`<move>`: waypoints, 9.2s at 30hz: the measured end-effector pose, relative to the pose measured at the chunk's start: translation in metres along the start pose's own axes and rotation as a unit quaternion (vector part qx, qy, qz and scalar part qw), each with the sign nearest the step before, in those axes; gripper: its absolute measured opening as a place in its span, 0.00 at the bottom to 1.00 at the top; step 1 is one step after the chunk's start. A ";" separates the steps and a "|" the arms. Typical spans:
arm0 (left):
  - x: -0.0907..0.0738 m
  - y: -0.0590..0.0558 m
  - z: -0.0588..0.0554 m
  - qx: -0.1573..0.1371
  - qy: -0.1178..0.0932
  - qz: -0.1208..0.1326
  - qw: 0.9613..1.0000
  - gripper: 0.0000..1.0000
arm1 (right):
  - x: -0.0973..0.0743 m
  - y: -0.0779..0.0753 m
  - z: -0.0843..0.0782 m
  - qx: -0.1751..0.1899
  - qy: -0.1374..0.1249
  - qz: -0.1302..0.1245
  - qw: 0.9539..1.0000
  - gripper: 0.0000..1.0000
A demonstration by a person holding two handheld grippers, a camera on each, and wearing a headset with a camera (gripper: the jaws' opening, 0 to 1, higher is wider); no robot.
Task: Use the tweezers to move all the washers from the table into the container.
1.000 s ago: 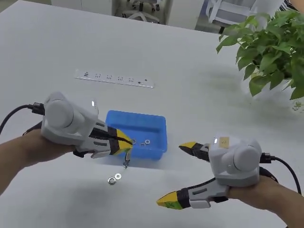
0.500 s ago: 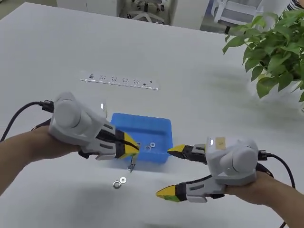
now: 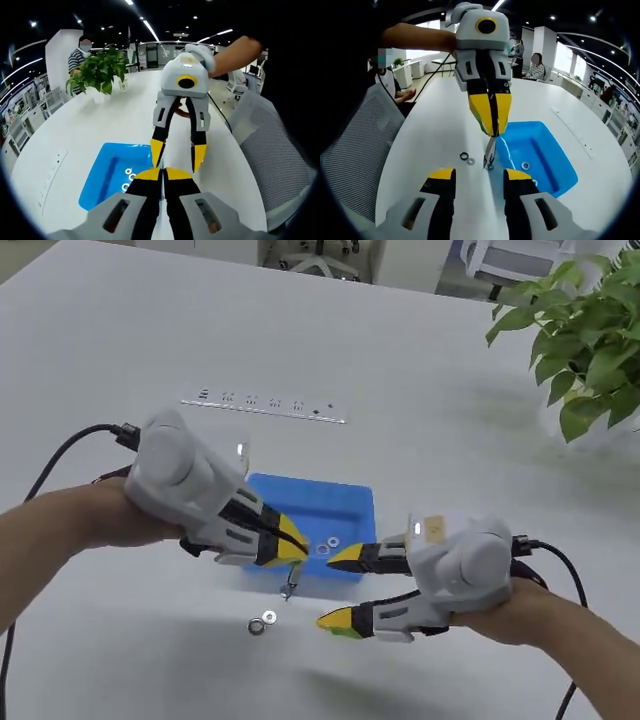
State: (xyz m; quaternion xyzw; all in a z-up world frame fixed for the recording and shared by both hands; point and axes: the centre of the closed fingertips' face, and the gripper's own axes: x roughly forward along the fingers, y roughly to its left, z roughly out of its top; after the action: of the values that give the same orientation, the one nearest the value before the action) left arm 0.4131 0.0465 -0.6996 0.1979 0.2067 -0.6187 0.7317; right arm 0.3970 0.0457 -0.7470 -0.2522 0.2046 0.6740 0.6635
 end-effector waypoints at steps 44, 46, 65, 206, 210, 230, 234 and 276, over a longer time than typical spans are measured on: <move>-0.003 -0.004 -0.004 -0.013 0.006 -0.007 1.000 0.05 | 0.041 -0.011 0.006 -0.028 0.017 0.030 0.999 0.07; -0.003 -0.004 -0.004 -0.013 0.007 -0.008 1.000 0.05 | 0.041 -0.011 0.006 -0.025 0.016 0.029 0.999 0.07; -0.009 -0.006 0.001 -0.027 0.006 0.005 1.000 0.16 | 0.036 -0.008 0.012 -0.022 0.017 0.024 0.999 0.07; 0.018 0.068 0.018 -0.024 -0.020 0.088 0.996 0.14 | 0.022 -0.098 -0.009 -0.042 0.034 0.010 0.998 0.09; 0.020 0.071 0.019 -0.023 -0.018 0.087 0.996 0.13 | 0.021 -0.098 -0.010 -0.040 0.035 0.010 0.999 0.09; 0.028 0.077 0.025 -0.015 -0.025 0.085 0.996 0.06 | 0.022 -0.096 -0.011 -0.047 0.036 0.012 0.998 0.09; 0.027 0.074 0.024 -0.018 -0.028 0.078 0.996 0.05 | 0.022 -0.095 -0.010 -0.048 0.037 0.014 0.998 0.10; -0.002 0.066 0.045 -0.033 -0.027 0.098 0.994 0.04 | -0.017 -0.084 0.008 -0.008 0.017 -0.045 0.999 0.43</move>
State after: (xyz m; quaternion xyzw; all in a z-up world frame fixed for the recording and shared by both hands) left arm 0.4803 0.0335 -0.6583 0.1762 0.1873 -0.5418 0.8002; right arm 0.4804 0.0401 -0.7256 -0.2775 0.1991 0.6409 0.6875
